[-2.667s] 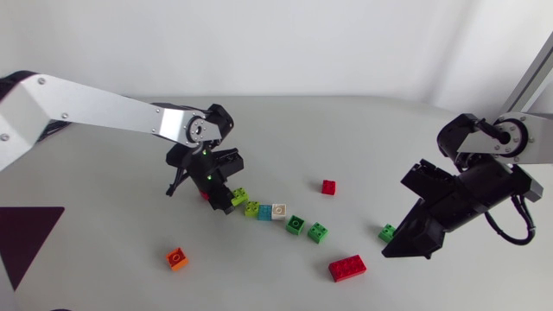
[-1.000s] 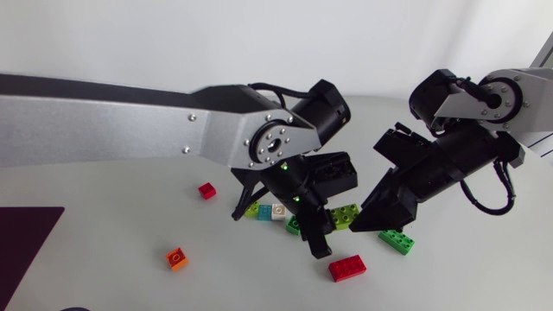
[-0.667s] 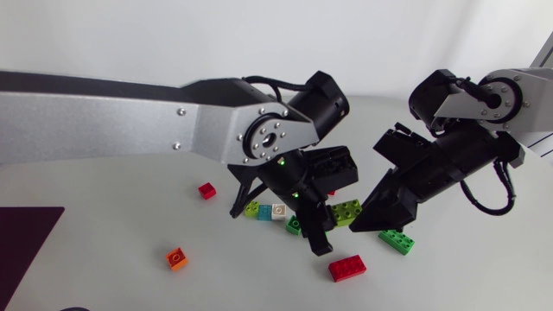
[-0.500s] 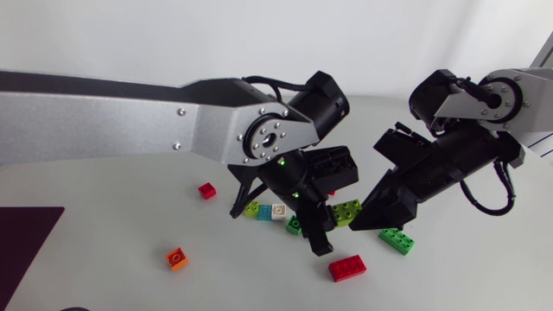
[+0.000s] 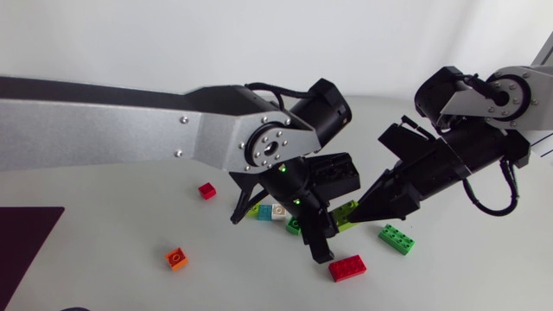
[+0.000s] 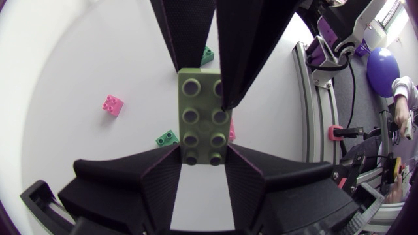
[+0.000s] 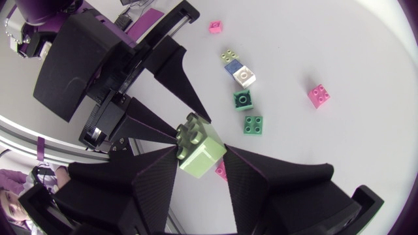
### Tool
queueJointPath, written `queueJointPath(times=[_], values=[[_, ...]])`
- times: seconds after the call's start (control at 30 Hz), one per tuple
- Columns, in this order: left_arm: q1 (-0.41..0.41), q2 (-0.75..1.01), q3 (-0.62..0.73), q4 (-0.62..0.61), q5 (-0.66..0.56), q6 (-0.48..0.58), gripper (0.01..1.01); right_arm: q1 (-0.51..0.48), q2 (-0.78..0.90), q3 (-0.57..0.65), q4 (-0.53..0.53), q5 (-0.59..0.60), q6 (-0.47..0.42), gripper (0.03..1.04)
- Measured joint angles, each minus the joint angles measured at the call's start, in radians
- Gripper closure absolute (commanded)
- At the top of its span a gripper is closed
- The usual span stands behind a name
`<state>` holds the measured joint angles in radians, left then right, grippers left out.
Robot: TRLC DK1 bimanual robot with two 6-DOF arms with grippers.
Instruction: Sort duplo bricks by size, large to the right and small to the left
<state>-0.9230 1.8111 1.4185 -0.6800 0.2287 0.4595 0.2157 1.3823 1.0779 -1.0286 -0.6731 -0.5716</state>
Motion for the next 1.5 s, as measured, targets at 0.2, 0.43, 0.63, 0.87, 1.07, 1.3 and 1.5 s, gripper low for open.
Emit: queueJointPath(times=[0.2,0.43,0.63,0.87,1.07,1.3,1.5], values=[[0.001,0.0,0.0,0.005,0.0,-0.009,0.025,-0.008,-0.007,-0.004,0.008,0.001,0.003,0.74],[0.039,-0.018,-0.01,0.007,0.001,-0.012,0.033,-0.158,-0.007,-0.016,0.009,0.003,-0.051,0.74],[0.121,-0.08,-0.051,0.008,0.0,-0.012,0.033,-0.334,0.022,-0.027,-0.016,-0.001,-0.154,0.74],[0.238,-0.134,-0.169,0.015,0.001,-0.012,0.033,-0.539,0.158,-0.09,-0.019,-0.001,-0.299,0.74],[0.314,-0.138,-0.234,0.05,0.001,-0.012,0.033,-0.583,0.246,-0.137,-0.008,0.003,-0.34,0.68],[0.348,-0.137,-0.274,0.093,0.001,-0.012,0.033,-0.614,0.272,-0.147,0.014,0.023,-0.346,0.07],[0.354,-0.079,-0.242,0.113,0.0,-0.023,0.033,-0.623,0.262,-0.129,-0.023,0.018,-0.341,0.07]])
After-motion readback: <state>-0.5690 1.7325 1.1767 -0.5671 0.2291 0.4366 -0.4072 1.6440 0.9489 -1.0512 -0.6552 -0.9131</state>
